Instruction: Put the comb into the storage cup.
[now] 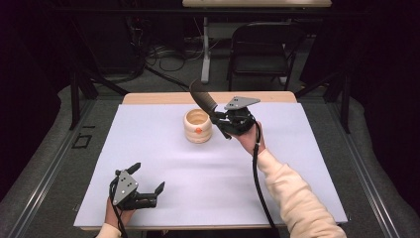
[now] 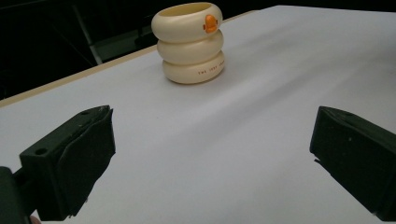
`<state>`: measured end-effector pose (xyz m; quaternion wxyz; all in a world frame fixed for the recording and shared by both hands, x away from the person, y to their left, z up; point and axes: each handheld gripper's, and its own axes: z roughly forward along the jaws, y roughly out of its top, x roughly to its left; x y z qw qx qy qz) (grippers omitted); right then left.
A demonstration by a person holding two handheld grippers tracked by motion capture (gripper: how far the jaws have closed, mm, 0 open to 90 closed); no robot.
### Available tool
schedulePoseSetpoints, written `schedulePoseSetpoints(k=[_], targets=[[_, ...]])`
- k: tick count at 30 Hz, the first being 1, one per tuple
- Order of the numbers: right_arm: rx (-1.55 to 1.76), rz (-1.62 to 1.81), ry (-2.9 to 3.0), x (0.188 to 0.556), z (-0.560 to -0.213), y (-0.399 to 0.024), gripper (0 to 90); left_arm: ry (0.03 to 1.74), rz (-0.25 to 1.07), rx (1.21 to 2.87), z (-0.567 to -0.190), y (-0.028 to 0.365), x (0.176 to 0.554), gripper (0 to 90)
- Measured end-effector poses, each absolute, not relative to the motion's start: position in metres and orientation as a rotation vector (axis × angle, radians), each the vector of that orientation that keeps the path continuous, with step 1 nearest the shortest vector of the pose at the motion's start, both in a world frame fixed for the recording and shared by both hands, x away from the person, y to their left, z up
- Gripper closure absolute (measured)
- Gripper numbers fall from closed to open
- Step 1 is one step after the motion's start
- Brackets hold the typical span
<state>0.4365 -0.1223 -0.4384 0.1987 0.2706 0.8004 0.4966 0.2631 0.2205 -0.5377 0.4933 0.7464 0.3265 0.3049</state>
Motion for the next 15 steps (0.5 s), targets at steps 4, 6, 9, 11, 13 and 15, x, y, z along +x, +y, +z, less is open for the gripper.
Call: schedulePoseSetpoints(k=[4, 6, 9, 11, 13, 15], targets=[[0.753, 1.390, 2.237, 0.4386, -0.4362, -0.1208, 72.5, 0.789, 0.740, 1.810, -0.5376, 0.2205, 0.2629, 0.2], [0.750, 1.389, 2.235, 0.4396, -0.4352, -0.1201, 72.5, 0.791, 0.741, 1.809, -0.5376, 0.2205, 0.2629, 0.2], [0.751, 1.394, 2.232, 0.4412, -0.4336, -0.1189, 72.5, 0.792, 0.740, 1.810, -0.5376, 0.2204, 0.2632, 0.2], [0.751, 1.395, 2.228, 0.4425, -0.4326, -0.1178, 72.5, 0.790, 0.740, 1.810, -0.5376, 0.2204, 0.2632, 0.2], [0.747, 1.396, 2.225, 0.4436, -0.4317, -0.1166, 72.5, 0.791, 0.739, 1.809, -0.5376, 0.2205, 0.2632, 0.2], [0.746, 1.396, 2.227, 0.4443, -0.4307, -0.1157, 72.5, 0.791, 0.740, 1.809, -0.5376, 0.2204, 0.2630, 0.2]])
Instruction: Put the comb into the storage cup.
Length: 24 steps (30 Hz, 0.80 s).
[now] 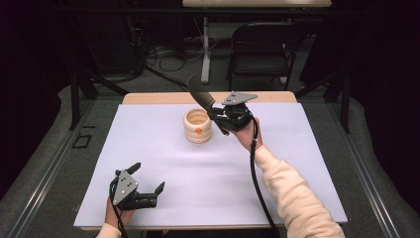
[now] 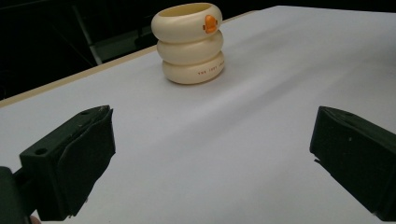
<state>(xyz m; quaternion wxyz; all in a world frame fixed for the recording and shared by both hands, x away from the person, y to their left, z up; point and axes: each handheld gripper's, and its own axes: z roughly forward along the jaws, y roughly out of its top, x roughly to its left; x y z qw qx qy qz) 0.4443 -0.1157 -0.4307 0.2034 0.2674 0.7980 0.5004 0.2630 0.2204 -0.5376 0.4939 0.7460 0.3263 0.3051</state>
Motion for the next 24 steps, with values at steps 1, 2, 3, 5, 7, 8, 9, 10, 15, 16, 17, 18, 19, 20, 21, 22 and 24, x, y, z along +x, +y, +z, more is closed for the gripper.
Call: schedulePoseSetpoints(k=[1, 2, 3, 5, 7, 8, 9, 10, 15, 16, 17, 18, 19, 20, 21, 22, 24], targets=[[0.747, 1.397, 2.226, 0.445, -0.430, -0.115, 72.5, 0.791, 0.740, 1.810, -0.538, 0.220, 0.263, 0.2], [0.746, 1.400, 2.226, 0.445, -0.430, -0.114, 72.5, 0.790, 0.740, 1.809, -0.538, 0.220, 0.263, 0.2], [0.742, 1.398, 2.224, 0.445, -0.429, -0.114, 72.5, 0.790, 0.740, 1.809, -0.538, 0.220, 0.263, 0.2], [0.740, 1.400, 2.223, 0.446, -0.429, -0.113, 72.5, 0.791, 0.739, 1.808, -0.538, 0.220, 0.263, 0.2], [0.745, 1.402, 2.221, 0.447, -0.428, -0.112, 72.5, 0.791, 0.738, 1.808, -0.538, 0.220, 0.263, 0.2], [0.743, 1.399, 2.223, 0.448, -0.428, -0.112, 72.5, 0.791, 0.738, 1.808, -0.538, 0.220, 0.263, 0.2], [0.741, 1.397, 2.223, 0.448, -0.428, -0.111, 72.5, 0.791, 0.738, 1.807, -0.538, 0.220, 0.263, 0.2], [0.743, 1.400, 2.219, 0.449, -0.427, -0.111, 72.5, 0.791, 0.738, 1.808, -0.538, 0.220, 0.263, 0.2], [0.746, 1.396, 2.224, 0.451, -0.427, -0.109, 72.5, 0.791, 0.737, 1.807, -0.538, 0.220, 0.263, 0.2], [0.745, 1.394, 2.223, 0.452, -0.426, -0.108, 72.5, 0.790, 0.738, 1.807, -0.538, 0.220, 0.263, 0.2], [0.744, 1.394, 2.223, 0.452, -0.426, -0.108, 72.5, 0.790, 0.738, 1.807, -0.538, 0.220, 0.263, 0.2], [0.744, 1.396, 2.224, 0.453, -0.426, -0.107, 72.5, 0.791, 0.737, 1.807, -0.538, 0.220, 0.263, 0.2], [0.743, 1.394, 2.222, 0.453, -0.426, -0.107, 72.5, 0.791, 0.736, 1.808, -0.538, 0.220, 0.263, 0.2], [0.740, 1.394, 2.224, 0.454, -0.426, -0.107, 72.5, 0.791, 0.737, 1.807, -0.538, 0.220, 0.263, 0.2], [0.739, 1.393, 2.225, 0.454, -0.425, -0.106, 72.5, 0.790, 0.738, 1.807, -0.538, 0.220, 0.263, 0.2], [0.737, 1.393, 2.226, 0.454, -0.425, -0.106, 72.5, 0.790, 0.738, 1.806, -0.538, 0.220, 0.263, 0.2], [0.734, 1.390, 2.228, 0.455, -0.425, -0.105, 72.5, 0.791, 0.737, 1.806, -0.538, 0.221, 0.263, 0.2]])
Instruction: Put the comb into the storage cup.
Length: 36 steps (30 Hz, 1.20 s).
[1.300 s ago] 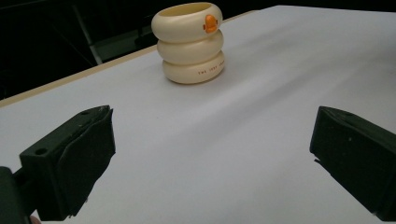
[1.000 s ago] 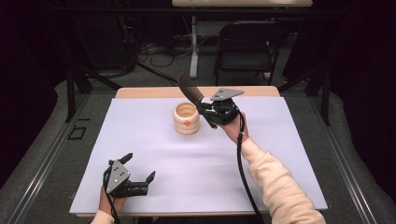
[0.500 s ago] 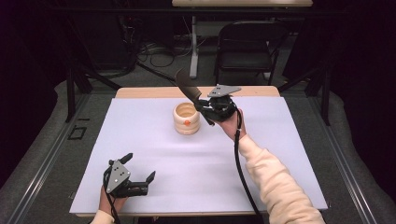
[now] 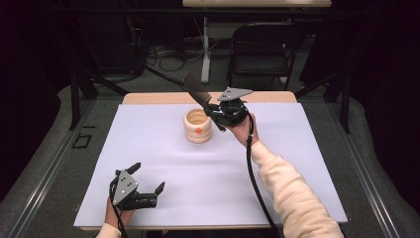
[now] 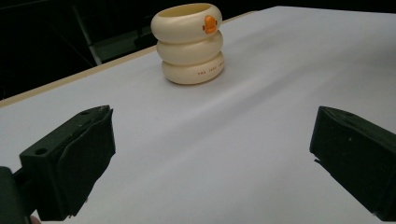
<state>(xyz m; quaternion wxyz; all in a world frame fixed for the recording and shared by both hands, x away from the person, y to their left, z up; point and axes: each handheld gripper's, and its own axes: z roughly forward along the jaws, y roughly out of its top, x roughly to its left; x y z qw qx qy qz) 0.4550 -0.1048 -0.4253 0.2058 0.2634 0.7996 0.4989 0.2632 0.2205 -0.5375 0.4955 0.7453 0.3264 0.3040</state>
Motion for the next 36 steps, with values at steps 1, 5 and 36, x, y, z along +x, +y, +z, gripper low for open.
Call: schedulePoseSetpoints(k=[1, 5, 36], targets=[[0.735, 1.389, 2.230, 0.455, -0.425, -0.105, 72.5, 0.791, 0.737, 1.806, -0.538, 0.220, 0.263, 0.2], [0.735, 1.392, 2.230, 0.456, -0.425, -0.103, 72.5, 0.790, 0.738, 1.806, -0.538, 0.220, 0.263, 0.2], [0.717, 1.404, 2.225, 0.466, -0.422, -0.090, 72.4, 0.790, 0.737, 1.806, -0.537, 0.221, 0.263, 0.2]])
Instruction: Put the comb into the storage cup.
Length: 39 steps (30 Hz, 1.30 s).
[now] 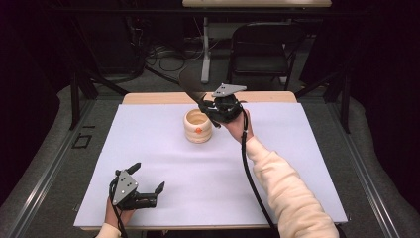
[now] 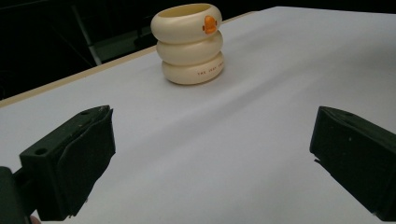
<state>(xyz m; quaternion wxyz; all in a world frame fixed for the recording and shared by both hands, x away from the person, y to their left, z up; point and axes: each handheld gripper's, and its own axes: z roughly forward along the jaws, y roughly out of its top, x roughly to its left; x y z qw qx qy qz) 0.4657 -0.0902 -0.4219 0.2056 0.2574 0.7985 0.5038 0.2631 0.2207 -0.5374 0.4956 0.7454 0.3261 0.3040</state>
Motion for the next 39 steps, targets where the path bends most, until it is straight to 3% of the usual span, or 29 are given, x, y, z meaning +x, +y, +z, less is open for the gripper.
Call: schedulePoseSetpoints(k=[39], targets=[[0.733, 1.440, 2.165, 0.484, -0.424, -0.075, 72.4, 0.789, 0.736, 1.804, -0.537, 0.221, 0.263, 0.2]])
